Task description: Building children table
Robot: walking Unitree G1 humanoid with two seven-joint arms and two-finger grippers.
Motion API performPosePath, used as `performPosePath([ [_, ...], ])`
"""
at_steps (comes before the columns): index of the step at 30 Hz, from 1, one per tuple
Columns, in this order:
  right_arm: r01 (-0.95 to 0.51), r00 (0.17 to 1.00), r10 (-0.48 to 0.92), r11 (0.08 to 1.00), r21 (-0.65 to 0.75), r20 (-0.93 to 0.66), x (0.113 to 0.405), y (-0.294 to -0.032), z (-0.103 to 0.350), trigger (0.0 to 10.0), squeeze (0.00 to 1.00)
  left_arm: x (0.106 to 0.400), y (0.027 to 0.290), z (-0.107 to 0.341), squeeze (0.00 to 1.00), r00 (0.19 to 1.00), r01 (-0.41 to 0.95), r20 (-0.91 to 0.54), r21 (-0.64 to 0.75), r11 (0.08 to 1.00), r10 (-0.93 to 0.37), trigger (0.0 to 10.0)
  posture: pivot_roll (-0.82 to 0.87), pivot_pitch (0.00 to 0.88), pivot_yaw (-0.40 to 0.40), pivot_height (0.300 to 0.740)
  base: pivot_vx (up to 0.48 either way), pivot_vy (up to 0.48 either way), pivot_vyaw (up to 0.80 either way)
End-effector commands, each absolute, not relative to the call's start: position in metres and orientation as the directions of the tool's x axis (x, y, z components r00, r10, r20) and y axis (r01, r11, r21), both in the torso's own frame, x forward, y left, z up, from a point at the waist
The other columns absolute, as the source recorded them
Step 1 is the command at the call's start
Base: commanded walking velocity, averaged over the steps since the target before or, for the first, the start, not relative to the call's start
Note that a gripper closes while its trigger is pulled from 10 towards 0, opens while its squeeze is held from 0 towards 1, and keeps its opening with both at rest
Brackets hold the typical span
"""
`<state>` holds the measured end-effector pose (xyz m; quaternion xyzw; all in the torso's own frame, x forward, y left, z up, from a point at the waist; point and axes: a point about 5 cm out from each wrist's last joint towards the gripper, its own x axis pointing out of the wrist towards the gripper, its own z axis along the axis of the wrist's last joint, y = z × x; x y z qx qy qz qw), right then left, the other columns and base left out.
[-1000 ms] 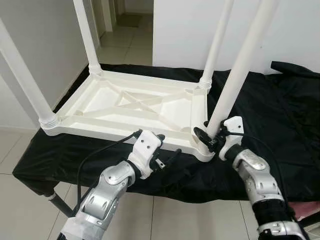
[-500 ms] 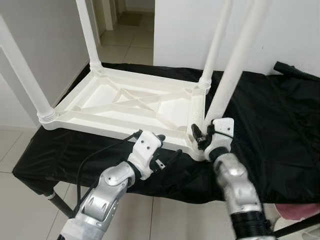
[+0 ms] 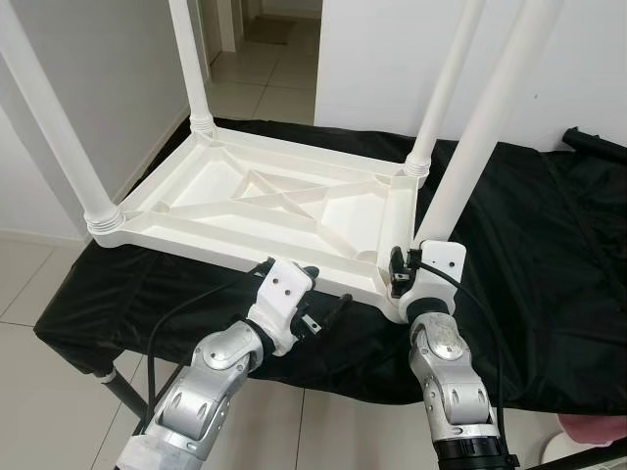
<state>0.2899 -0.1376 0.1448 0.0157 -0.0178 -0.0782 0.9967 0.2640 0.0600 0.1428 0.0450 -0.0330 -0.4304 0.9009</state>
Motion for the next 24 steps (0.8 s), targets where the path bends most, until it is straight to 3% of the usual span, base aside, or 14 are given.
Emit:
performPosePath([
  [1,0.243,0.969,-0.241,0.969,0.047,-0.043,0.284,-0.144,0.132,10.0,0.0,0.264,0.058,0.144,0.0,0.626,0.774,0.017,0.113,0.624,-0.78,10.0,0.03,0.011,-0.028,0.74,0.0,0.0,0.0],
  [2,0.247,0.969,-0.245,0.968,0.045,-0.041,0.283,-0.143,0.133,10.0,0.46,0.265,0.058,0.144,0.0,0.626,0.773,0.017,0.114,0.623,-0.78,10.0,0.03,0.011,-0.028,0.74,0.0,0.0,0.0],
  [3,0.247,0.969,-0.245,0.968,0.045,-0.041,0.283,-0.143,0.133,10.0,0.46,0.265,0.058,0.144,0.0,0.626,0.773,0.017,0.114,0.623,-0.78,10.0,0.03,0.011,-0.028,0.74,0.0,0.0,0.0],
  [4,0.245,0.969,-0.244,0.968,0.045,-0.034,0.283,-0.143,0.134,10.0,1.0,0.265,0.059,0.144,0.0,0.626,0.773,0.017,0.114,0.624,-0.78,10.0,0.03,0.012,-0.025,0.74,0.0,0.0,0.0],
  [21,0.136,0.991,-0.136,0.99,0.021,0.016,0.286,-0.156,0.138,10.0,1.0,0.267,0.059,0.145,0.0,0.631,0.769,0.02,0.114,0.629,-0.775,10.0,0.02,0.017,-0.017,0.74,0.0,0.0,0.0],
  [22,0.079,0.997,-0.079,0.997,0.012,0.025,0.289,-0.158,0.138,10.0,0.0,0.267,0.06,0.146,0.0,0.632,0.768,0.021,0.114,0.63,-0.775,10.0,0.02,0.017,-0.017,0.74,0.0,0.0,0.0],
  [24,0.007,1.0,-0.007,1.0,0.003,0.027,0.292,-0.159,0.137,10.0,0.0,0.268,0.059,0.146,0.0,0.631,0.768,0.023,0.116,0.629,-0.775,10.0,0.01,0.015,-0.014,0.74,0.0,0.0,0.0],
])
